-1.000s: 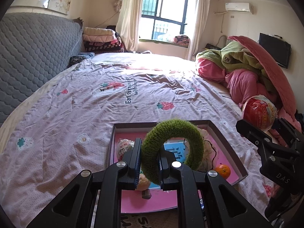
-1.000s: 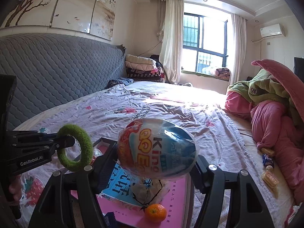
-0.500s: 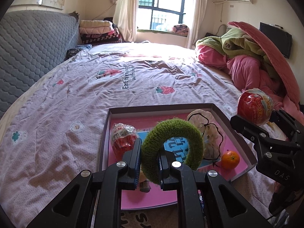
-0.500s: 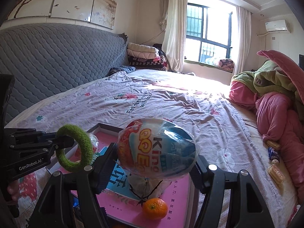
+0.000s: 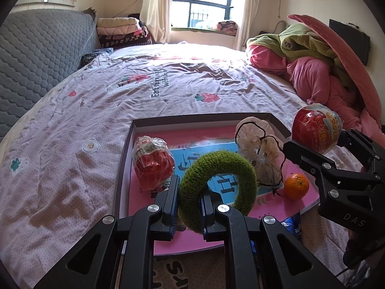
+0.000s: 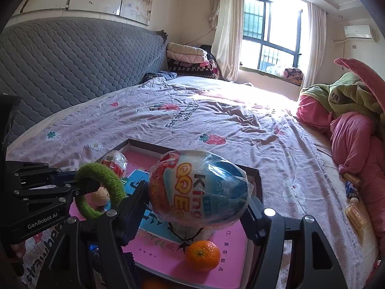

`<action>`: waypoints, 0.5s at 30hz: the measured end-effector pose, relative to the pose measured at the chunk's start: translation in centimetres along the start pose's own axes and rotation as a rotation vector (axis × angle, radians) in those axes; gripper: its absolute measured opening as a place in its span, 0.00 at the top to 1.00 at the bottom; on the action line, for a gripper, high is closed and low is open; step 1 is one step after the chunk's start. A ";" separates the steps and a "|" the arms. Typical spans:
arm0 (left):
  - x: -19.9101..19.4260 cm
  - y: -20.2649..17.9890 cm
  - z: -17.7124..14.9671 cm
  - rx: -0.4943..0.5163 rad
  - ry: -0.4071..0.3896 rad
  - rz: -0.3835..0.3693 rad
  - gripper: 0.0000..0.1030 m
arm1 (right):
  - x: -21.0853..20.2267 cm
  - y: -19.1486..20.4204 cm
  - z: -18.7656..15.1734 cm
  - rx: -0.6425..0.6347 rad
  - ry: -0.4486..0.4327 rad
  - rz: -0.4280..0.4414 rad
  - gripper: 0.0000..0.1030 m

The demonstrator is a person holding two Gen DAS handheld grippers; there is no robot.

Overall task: Organize objects
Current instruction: 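Carry the green ring over the pink box while the right gripper carries the Kinder egg there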

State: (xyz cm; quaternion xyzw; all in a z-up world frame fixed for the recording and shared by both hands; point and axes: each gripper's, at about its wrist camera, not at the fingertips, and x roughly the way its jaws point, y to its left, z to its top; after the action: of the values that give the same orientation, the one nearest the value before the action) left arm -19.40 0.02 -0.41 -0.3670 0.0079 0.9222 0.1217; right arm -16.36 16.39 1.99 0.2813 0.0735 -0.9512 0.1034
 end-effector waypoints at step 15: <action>1.0 -0.3 -0.8 0.013 0.029 0.008 0.86 | 1.3 0.3 -0.9 -0.005 0.049 -0.003 0.33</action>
State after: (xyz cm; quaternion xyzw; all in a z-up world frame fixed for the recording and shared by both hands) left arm -19.50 0.48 -1.61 -0.3797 0.0169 0.9171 0.1204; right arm -16.85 16.07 0.53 0.3043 0.0789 -0.9439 0.1009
